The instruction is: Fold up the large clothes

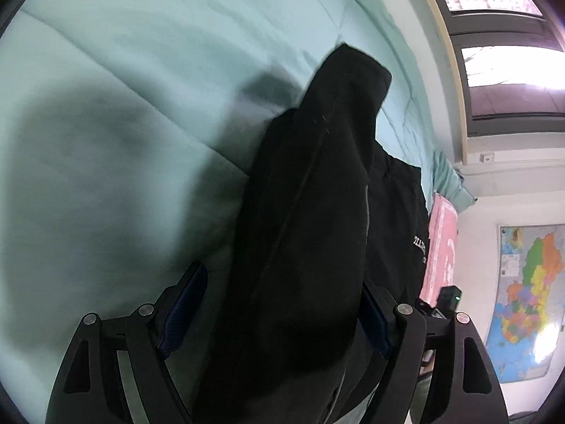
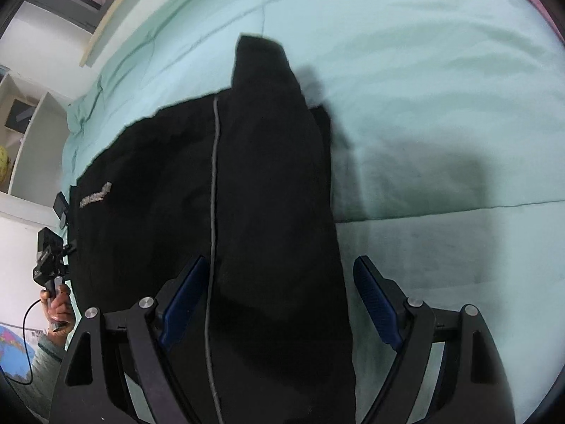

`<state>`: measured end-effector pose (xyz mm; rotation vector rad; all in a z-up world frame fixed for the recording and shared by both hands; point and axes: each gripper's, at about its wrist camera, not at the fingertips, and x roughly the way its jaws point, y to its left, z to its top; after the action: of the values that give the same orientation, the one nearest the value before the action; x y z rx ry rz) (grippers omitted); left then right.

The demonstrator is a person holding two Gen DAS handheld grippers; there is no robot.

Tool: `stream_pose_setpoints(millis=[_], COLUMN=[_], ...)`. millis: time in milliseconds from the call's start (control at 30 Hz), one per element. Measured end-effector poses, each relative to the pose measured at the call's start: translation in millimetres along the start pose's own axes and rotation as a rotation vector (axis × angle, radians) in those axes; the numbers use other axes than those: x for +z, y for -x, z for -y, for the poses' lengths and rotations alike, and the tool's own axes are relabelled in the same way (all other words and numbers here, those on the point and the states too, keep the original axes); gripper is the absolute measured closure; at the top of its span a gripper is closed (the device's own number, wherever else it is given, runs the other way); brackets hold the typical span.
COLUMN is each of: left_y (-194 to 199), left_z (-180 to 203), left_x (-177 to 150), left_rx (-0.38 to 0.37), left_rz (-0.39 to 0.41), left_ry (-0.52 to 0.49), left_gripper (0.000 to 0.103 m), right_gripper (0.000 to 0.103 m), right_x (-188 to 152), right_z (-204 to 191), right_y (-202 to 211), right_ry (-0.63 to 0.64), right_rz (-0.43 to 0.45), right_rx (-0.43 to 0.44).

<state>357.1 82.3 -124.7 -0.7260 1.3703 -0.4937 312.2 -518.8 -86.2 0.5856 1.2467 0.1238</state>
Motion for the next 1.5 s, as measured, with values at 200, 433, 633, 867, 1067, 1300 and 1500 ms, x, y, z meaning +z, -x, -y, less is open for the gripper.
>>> stream_pose_setpoints(millis=[200,433,633,867,1067,1300,1500], left_y=[-25,-9,-45,-16,37,102,126], left_z=[6,43,27,93,172,198,197], left_x=[3,-7,5,-21,-78,-140,-181], left_rx=[-0.013,-0.001,0.014,0.129,0.106,0.075,0.083], left_rz=[-0.026,-0.044,-0.082,0.006,0.096,0.169,0.148], left_ry=[-0.014,-0.146,-0.053,-0.204,-0.339,-0.389,-0.4], left_gripper=[0.047,0.063,0.037,0.072,0.075,0.075,0.075], right_gripper=[0.006,0.045,0.022,0.065,0.069,0.069,0.069], right_x=[6,1,8,-2,-48,-111,-164], right_z=[11,-8,6,-36,-110,-156,-172], right_y=[-35,-19,-53,-20,51,123,153], right_ry=[-0.081,-0.007,-0.079,0.02,0.176,0.217,0.213], right_rz=[-0.033,-0.019,-0.104,-0.026,0.107,0.187,0.155], right_rx=[0.12,0.198,0.289,0.267,0.223,0.214,0.171])
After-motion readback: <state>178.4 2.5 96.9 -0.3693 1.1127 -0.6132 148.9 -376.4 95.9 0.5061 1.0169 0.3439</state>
